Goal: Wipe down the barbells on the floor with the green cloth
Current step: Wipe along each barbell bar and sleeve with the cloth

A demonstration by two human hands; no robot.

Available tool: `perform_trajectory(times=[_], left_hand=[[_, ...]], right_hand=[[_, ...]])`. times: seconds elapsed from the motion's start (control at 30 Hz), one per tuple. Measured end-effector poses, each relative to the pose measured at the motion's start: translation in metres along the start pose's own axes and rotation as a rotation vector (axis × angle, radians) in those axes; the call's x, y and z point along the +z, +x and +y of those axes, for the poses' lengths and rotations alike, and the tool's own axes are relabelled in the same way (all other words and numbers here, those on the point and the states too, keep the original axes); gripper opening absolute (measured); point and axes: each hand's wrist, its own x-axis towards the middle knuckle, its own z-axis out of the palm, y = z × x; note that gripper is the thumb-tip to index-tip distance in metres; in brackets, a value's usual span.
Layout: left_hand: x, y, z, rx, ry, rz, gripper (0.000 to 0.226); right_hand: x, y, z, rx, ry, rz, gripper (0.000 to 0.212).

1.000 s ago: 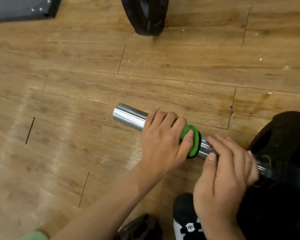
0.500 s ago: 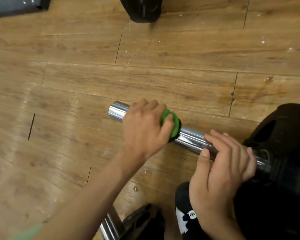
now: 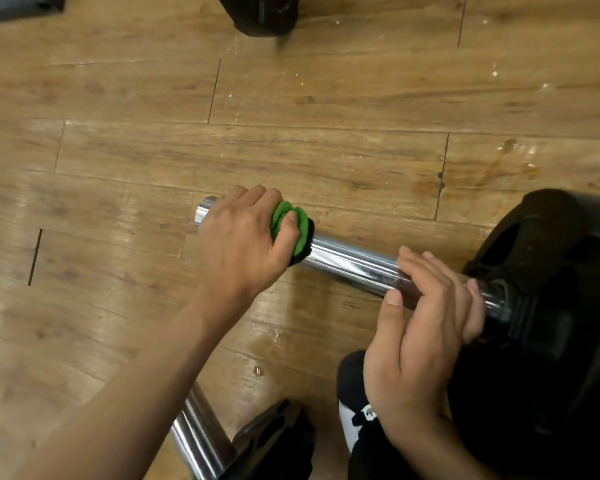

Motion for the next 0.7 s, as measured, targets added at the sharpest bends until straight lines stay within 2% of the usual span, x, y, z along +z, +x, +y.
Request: perform_trajectory(times=[0.13, 0.2, 0.27, 0.33, 0.4, 0.43, 0.5, 0.53, 0.63, 0.7], left_hand=[[0.02, -0.008, 0.065, 0.123, -0.044, 0.043, 0.036], [0.026, -0.005, 0.075, 0.162, -0.047, 0.057, 0.04], [0.027, 0.001, 0.075, 0.167, -0.029, 0.058, 0.042], [0.026, 0.011, 0.076, 0.144, -0.029, 0.049, 0.039], [0.025, 0.022, 0.081, 0.105, -0.04, 0.016, 0.035], [0.025, 0.025, 0.086, 0.088, -0.046, 0.0, 0.034], [0.028, 0.028, 0.106, 0.089, -0.059, 0.003, 0.033], [0.032, 0.028, 0.121, 0.114, -0.075, 0.005, 0.033], [0.044, 0.03, 0.164, 0.197, -0.128, 0.034, 0.035], [0.048, 0.038, 0.168, 0.268, -0.119, 0.056, 0.037]], right_hand=[[-0.006, 0.008, -0.008, 0.073, 0.091, 0.055, 0.027], [-0.013, 0.024, -0.019, 0.226, 0.213, 0.097, 0.029], [-0.025, 0.045, -0.036, 0.352, 0.253, 0.042, 0.036], [-0.043, 0.066, -0.052, 0.364, 0.17, -0.149, 0.038], [-0.065, 0.087, -0.063, 0.262, 0.07, -0.333, 0.035], [-0.079, 0.099, -0.066, 0.155, -0.012, -0.361, 0.032], [-0.107, 0.123, -0.065, -0.043, -0.209, -0.307, 0.028], [-0.118, 0.132, -0.06, -0.069, -0.269, -0.264, 0.034], [-0.139, 0.148, -0.036, 0.012, -0.418, -0.297, 0.054], [-0.139, 0.147, -0.023, 0.187, -0.37, -0.365, 0.071]])
